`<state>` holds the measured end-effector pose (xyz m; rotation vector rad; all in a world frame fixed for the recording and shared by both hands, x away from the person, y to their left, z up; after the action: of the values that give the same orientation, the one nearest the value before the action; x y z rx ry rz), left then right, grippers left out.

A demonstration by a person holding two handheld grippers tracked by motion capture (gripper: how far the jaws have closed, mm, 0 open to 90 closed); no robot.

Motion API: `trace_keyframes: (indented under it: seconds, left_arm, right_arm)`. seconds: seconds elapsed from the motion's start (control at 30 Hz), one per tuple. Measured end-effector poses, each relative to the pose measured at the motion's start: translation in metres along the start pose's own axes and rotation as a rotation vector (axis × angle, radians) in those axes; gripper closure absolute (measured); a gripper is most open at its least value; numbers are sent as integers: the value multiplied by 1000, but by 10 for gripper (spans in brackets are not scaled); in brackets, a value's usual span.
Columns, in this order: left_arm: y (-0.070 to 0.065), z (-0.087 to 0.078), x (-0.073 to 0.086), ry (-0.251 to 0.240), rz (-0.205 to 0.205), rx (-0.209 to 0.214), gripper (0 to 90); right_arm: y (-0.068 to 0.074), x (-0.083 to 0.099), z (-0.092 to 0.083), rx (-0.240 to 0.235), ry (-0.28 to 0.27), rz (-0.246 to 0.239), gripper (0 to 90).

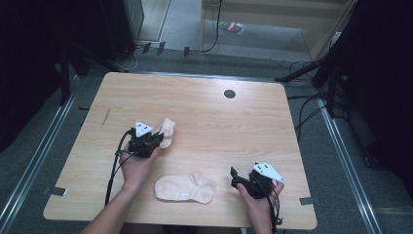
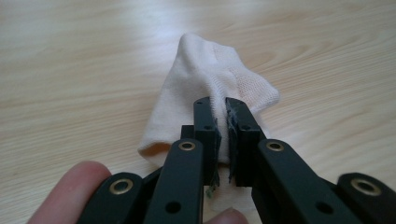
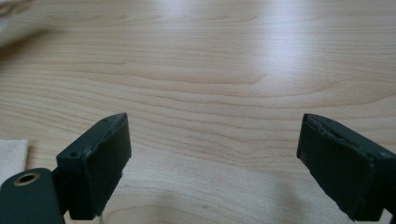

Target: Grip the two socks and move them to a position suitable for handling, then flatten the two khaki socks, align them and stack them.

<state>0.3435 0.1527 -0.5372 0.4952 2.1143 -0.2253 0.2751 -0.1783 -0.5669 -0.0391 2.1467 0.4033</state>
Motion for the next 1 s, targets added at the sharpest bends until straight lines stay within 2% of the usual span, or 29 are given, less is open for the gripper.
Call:
trace_keyframes:
  seconds: [0.07,0.13,0.2,0.27,0.33,0.4,0.43,0.47,0.53,0.6,0.63,0.67,0.73,0.83,0.9,1.0]
  left_arm:
    - [-15,-6,-5,-18,-27,43,847]
    - [-30,-8,-7,-15,-26,61,847]
    - [-43,-7,-7,6,-4,62,847]
    - [-52,-1,-3,37,22,56,847]
    - [-58,4,2,60,7,66,846]
    - [-63,5,5,57,-6,88,830]
    - [-65,5,5,57,-5,109,790]
    - [-67,4,4,41,-14,135,698]
    - [-68,0,1,21,-12,130,506]
    - [-66,-4,-1,7,-13,135,413]
    - [-61,-11,-3,-22,-32,142,413]
    - [-53,-20,-4,-48,-45,144,327]
    - [-41,-31,0,-70,-51,129,281]
    - [-13,-49,18,-98,-69,95,234]
    - [9,-58,37,-106,-87,53,209]
    - [30,-61,60,-101,-120,26,181]
  right_arm:
    - [1,0,1,5,2,-4,107]
    - [1,0,1,7,2,-9,108]
    - [1,0,1,11,1,-8,110]
    - [1,0,1,15,1,-3,112]
    - [0,0,1,14,0,-2,113]
    - [0,0,1,14,1,-1,114]
    - [0,0,1,14,0,0,114]
    - [0,0,0,14,1,2,115]
    - [0,0,1,14,2,2,121]
    - [0,0,1,11,0,0,121]
    - [0,0,1,9,-2,3,121]
    - [-1,-1,0,14,-7,11,125]
    - [-2,-2,-2,20,-10,22,131]
    - [-2,-5,-5,33,-15,46,195]
    - [4,-9,-9,60,-11,48,257]
    - [20,-17,-12,10,-4,41,310]
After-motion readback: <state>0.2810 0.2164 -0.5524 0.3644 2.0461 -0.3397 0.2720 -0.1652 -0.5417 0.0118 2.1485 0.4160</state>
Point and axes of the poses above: each handheld gripper's, and its own axes: z roughly forward along the jaws, x roughly out of its underside, y roughly to its left, the point moved 4 cm from there along z, roughly forward along the jaws, and after that the axes turned 10 degrees about z, right-handed, at the moved point
